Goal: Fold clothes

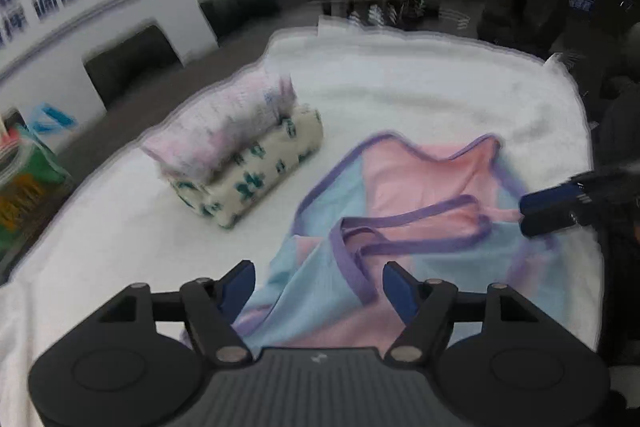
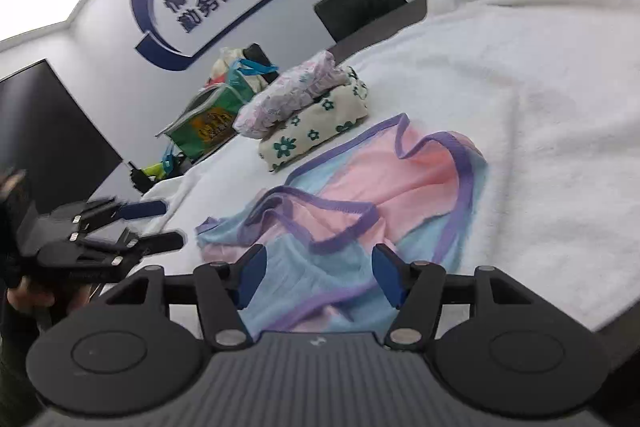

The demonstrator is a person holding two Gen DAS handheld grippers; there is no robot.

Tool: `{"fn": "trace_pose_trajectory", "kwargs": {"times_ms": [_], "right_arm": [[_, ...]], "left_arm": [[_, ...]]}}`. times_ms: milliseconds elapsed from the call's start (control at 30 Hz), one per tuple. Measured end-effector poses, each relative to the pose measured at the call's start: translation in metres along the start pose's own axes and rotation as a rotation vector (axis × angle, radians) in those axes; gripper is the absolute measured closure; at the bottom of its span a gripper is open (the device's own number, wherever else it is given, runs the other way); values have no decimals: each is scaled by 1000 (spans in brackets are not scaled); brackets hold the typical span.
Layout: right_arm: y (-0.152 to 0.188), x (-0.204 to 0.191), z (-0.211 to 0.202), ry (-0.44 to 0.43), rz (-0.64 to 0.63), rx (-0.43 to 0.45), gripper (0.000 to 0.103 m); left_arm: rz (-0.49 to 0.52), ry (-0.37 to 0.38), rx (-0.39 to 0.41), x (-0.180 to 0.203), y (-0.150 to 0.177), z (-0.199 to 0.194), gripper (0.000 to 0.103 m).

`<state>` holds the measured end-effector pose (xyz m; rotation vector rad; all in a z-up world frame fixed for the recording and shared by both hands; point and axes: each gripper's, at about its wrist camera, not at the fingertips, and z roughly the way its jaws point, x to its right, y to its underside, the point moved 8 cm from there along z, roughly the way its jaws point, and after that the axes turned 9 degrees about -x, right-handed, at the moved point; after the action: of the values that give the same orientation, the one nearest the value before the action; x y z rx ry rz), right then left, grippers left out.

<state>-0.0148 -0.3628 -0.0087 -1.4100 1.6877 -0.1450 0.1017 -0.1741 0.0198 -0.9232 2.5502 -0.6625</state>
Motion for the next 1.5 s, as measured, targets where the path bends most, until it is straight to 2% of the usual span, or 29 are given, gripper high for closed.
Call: {"fn": "trace_pose_trajectory", "kwargs": {"times_ms": [67,133,167,200,267,300,333,400,500,567,600,633,667,733,800,833,867,933,1000,1033,1133,1233,1267,1300,1333,1367,1400,1433,1500], "right_arm": [[-5,2,14,11,5,-24,43],[-8,12,27,56,46,-45,50],[-9,16,30,76,51,-47,50],[-11,19,34,80,50,-45,50],[-14,23,41,85,42,-36,64],[-16,23,45,85,36,-37,82],[-19,20,48,67,26,-37,94],[-29,6,53,23,-25,-30,96],[-44,-38,49,-37,-157,-7,96],[-45,-78,40,-132,-258,-15,97],[-39,-92,37,-149,-315,-41,97],[-32,-104,35,-157,-372,-70,97],[-24,-115,33,-166,-429,-98,97],[-11,-109,41,-70,-462,-152,93],[-4,-90,55,107,-439,-168,91],[1,-84,59,183,-430,-171,85],[7,-85,58,193,-420,-165,81],[18,-96,43,139,-395,-117,53],[29,-109,28,95,-377,-68,50],[35,-119,26,88,-395,-66,51],[50,-145,35,112,-474,-79,51],[61,-165,54,171,-544,-98,51],[63,-168,64,196,-557,-96,51],[65,-168,73,239,-578,-96,53],[66,-167,82,286,-599,-95,68],[68,-166,90,332,-620,-95,81],[73,-164,91,366,-637,-96,100],[75,-163,84,362,-643,-92,100],[74,-165,68,330,-645,-74,101]], "left_arm": [[-40,16,-74,-6,-15,30,36],[-74,20,-127,-15,-17,48,56],[-69,18,-134,-15,-18,54,85],[-69,19,-124,-17,-17,54,100],[-84,17,-94,-22,-14,51,101],[-100,6,-72,-27,-11,45,101],[-134,-6,-43,-35,-7,35,101],[-203,-27,10,-52,3,13,101],[-332,-102,116,-80,30,-37,103],[-398,-200,186,-84,67,-75,103],[-432,-247,220,-86,85,-94,103],[-478,-246,232,-83,111,-106,103],[-529,-227,224,-80,132,-109,103],[-546,-248,180,-71,162,-98,103],[-561,-270,137,-62,191,-87,102],[-545,-271,122,-58,196,-82,102],[-540,-259,121,-55,198,-81,101],[-490,-205,146,-48,196,-84,88],[-364,-218,167,-39,191,-85,64],[-315,-246,162,-37,187,-83,61],[-220,-311,111,-38,185,-72,62],[-237,-329,62,-48,191,-58,62],[-248,-331,46,-51,193,-53,67],[-263,-330,19,-54,195,-47,84],[-279,-329,-6,-58,197,-42,94],[-298,-328,8,-59,199,-47,101],[-318,-327,22,-60,202,-51,101],[-338,-325,38,-61,204,-56,102],[-400,-295,156,-66,195,-96,102]]}}
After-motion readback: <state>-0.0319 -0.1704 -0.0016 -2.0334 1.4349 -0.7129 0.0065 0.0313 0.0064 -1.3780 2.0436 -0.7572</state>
